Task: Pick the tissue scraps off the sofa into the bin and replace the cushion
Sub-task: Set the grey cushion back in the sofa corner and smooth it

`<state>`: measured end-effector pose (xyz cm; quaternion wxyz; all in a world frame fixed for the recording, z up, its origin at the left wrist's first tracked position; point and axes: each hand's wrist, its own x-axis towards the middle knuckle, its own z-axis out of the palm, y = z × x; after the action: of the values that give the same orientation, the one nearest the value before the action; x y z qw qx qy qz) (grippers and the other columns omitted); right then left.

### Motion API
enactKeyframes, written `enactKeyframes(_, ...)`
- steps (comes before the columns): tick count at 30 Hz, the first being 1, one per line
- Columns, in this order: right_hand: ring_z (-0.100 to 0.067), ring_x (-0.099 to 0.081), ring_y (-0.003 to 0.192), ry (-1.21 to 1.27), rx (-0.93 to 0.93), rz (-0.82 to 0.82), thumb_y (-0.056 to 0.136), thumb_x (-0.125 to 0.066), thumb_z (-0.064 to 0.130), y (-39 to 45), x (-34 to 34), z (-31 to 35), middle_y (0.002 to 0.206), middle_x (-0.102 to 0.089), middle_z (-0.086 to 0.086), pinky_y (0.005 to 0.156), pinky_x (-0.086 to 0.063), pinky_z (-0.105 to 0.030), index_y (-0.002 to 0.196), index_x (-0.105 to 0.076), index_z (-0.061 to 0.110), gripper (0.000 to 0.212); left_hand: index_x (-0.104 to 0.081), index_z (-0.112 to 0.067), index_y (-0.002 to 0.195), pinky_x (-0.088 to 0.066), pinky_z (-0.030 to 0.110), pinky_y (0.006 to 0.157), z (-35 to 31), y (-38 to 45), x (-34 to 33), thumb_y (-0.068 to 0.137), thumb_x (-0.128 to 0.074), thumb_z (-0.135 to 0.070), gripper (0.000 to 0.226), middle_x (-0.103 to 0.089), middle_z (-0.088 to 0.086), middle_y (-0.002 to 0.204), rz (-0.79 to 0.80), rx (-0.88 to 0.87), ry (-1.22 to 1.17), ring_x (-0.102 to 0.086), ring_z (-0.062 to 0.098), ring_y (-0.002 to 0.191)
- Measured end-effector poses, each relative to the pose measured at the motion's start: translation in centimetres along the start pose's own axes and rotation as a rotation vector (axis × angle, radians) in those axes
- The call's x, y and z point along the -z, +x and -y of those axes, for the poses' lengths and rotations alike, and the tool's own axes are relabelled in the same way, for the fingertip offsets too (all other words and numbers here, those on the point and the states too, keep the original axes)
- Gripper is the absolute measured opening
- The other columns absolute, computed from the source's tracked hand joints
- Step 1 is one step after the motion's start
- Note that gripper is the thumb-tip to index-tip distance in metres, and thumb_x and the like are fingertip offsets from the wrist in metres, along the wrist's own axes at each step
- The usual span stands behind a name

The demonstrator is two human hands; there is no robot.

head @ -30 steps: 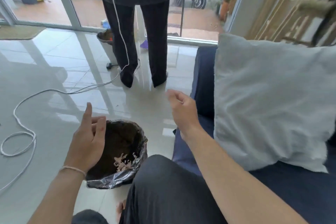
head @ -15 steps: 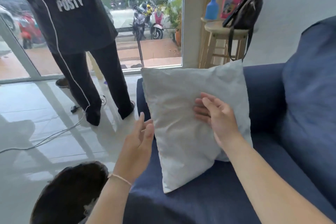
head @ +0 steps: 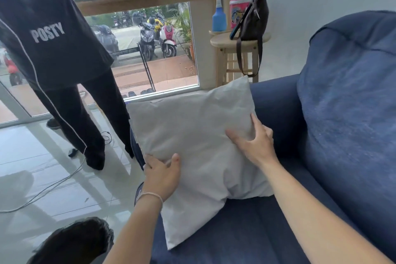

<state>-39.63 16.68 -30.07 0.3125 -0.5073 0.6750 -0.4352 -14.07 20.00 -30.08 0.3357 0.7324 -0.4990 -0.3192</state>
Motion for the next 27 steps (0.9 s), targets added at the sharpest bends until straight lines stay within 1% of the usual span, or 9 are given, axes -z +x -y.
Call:
enactKeyframes(3, -0.026, -0.040, 0.139, -0.015, -0.019, 0.072, 0.051, -0.065, 0.095, 0.8, -0.1, -0.4, 0.151, -0.028, -0.001, 0.115, -0.035, -0.045, 0.153, -0.006, 0.056, 0.124, 0.019, -0.004, 0.154, -0.019, 0.046, 0.122, 0.1, 0.6, -0.5, 0.096, -0.046, -0.059, 0.103, -0.009, 0.015, 0.166, 0.032, 0.023, -0.011, -0.012, 0.029, 0.153)
enactKeyframes(6, -0.028, -0.043, 0.135, -0.040, -0.012, 0.043, 0.048, -0.060, 0.099, 1.3, -0.6, -0.8, 0.149, -0.030, -0.002, 0.114, -0.038, -0.047, 0.150, -0.004, 0.059, 0.124, 0.019, -0.005, 0.154, -0.018, 0.043, 0.122, 0.2, 0.9, -1.0, 0.096, -0.044, -0.060, 0.101, -0.009, 0.014, 0.167, 0.046, 0.017, -0.015, -0.013, 0.028, 0.153)
enactKeyframes(11, -0.033, -0.041, 0.135, -0.047, 0.033, 0.016, 0.051, -0.059, 0.099, 1.8, -1.7, -1.4, 0.153, -0.028, -0.008, 0.112, -0.038, -0.051, 0.149, -0.001, 0.060, 0.120, 0.017, -0.004, 0.154, -0.019, 0.039, 0.121, 0.8, 1.9, -1.4, 0.098, -0.045, -0.056, 0.098, -0.022, 0.011, 0.164, 0.060, 0.005, -0.050, -0.021, 0.028, 0.150)
enactKeyframes(15, -0.031, -0.042, 0.133, -0.008, 0.051, -0.001, 0.050, -0.060, 0.098, 2.0, -2.3, -1.8, 0.150, -0.028, -0.007, 0.108, -0.040, -0.048, 0.149, -0.002, 0.060, 0.121, 0.015, -0.006, 0.155, -0.021, 0.036, 0.119, 1.7, 2.4, -1.7, 0.098, -0.047, -0.054, 0.098, -0.028, 0.007, 0.162, 0.040, -0.017, -0.098, -0.024, 0.025, 0.149)
enactKeyframes(18, -0.027, -0.045, 0.129, 0.022, 0.068, -0.019, 0.050, -0.064, 0.095, 2.1, -2.4, -1.8, 0.143, -0.032, -0.003, 0.106, -0.041, -0.044, 0.149, -0.005, 0.059, 0.120, 0.012, -0.007, 0.156, -0.023, 0.034, 0.117, 1.9, 2.5, -2.0, 0.097, -0.051, -0.052, 0.097, -0.033, 0.006, 0.160, 0.003, -0.040, -0.148, -0.028, 0.024, 0.147)
enactKeyframes(21, -0.016, -0.047, 0.120, 0.059, 0.080, -0.057, 0.051, -0.068, 0.093, 1.5, -2.2, -1.9, 0.131, -0.033, 0.009, 0.100, -0.044, -0.040, 0.149, -0.006, 0.059, 0.121, 0.011, -0.009, 0.157, -0.026, 0.036, 0.118, 1.6, 2.5, -2.2, 0.098, -0.052, -0.047, 0.095, -0.035, 0.006, 0.157, 0.015, -0.056, -0.211, -0.033, 0.024, 0.144)
enactKeyframes(23, -0.010, -0.044, 0.115, 0.071, 0.095, -0.078, 0.051, -0.069, 0.093, 1.0, -2.0, -1.9, 0.130, -0.033, 0.013, 0.097, -0.042, -0.036, 0.150, -0.007, 0.058, 0.121, 0.003, -0.010, 0.158, -0.031, 0.034, 0.113, 1.1, 2.5, -2.1, 0.098, -0.054, -0.045, 0.089, -0.038, 0.005, 0.152, 0.013, -0.078, -0.226, -0.039, 0.023, 0.138)
enactKeyframes(25, -0.006, -0.041, 0.117, 0.082, 0.131, -0.102, 0.053, -0.071, 0.091, 0.5, -1.6, -1.9, 0.132, -0.033, 0.017, 0.097, -0.040, -0.033, 0.151, -0.010, 0.056, 0.121, -0.011, -0.012, 0.157, -0.036, 0.034, 0.108, 0.5, 2.3, -1.9, 0.098, -0.055, -0.041, 0.080, -0.044, 0.004, 0.145, 0.008, -0.118, -0.235, -0.045, 0.023, 0.132)
enactKeyframes(27, -0.001, -0.039, 0.120, 0.097, 0.169, -0.137, 0.054, -0.072, 0.090, -0.1, -1.0, -1.8, 0.135, -0.032, 0.022, 0.097, -0.036, -0.029, 0.151, -0.012, 0.054, 0.120, -0.022, -0.017, 0.153, -0.038, 0.041, 0.111, 0.1, 2.1, -1.7, 0.097, -0.057, -0.038, 0.070, -0.046, 0.004, 0.141, 0.010, -0.175, -0.239, -0.045, 0.024, 0.132)
